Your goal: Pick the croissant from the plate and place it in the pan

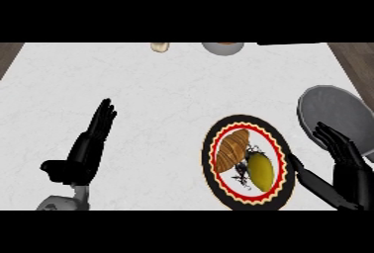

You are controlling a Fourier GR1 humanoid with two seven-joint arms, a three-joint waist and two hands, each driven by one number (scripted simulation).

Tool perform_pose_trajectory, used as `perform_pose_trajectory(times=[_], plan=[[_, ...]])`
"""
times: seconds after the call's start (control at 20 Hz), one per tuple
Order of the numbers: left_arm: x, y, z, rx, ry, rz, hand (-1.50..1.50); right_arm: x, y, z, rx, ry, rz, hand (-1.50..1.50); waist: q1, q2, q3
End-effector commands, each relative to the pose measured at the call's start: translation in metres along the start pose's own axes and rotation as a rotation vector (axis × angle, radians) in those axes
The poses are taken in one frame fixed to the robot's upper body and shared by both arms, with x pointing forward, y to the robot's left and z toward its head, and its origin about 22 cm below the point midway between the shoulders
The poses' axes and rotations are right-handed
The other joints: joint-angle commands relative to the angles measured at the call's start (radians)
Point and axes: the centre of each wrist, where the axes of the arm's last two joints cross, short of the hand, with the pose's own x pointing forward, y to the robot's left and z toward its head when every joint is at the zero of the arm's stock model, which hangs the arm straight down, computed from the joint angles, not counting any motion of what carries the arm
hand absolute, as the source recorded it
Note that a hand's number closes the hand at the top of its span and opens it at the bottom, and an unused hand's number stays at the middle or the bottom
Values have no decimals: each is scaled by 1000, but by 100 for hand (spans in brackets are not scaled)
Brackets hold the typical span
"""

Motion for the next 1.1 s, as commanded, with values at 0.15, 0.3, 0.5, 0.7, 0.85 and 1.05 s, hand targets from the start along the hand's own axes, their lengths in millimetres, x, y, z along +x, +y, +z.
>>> perform_pose_trajectory(times=[0.15,0.3,0.5,0.7,0.85,1.05], plan=[[4,-22,-8,-24,-40,13,0,32,-15,72,-39,-34,182,-150,34,12,-2],[4,-30,9,-53,-49,10,0,33,-18,54,45,-1,256,-150,49,13,-1],[4,-26,1,-59,-45,26,0,55,-8,28,121,87,362,-150,59,16,-2],[4,-31,-1,-66,-50,30,0,68,-14,-3,254,166,506,-150,67,19,-2],[1,-37,-1,-77,-46,21,0,58,17,1,352,229,620,-150,77,20,-3],[2,-35,6,-69,-41,29,0,52,45,-16,464,299,733,-150,79,19,-2]])
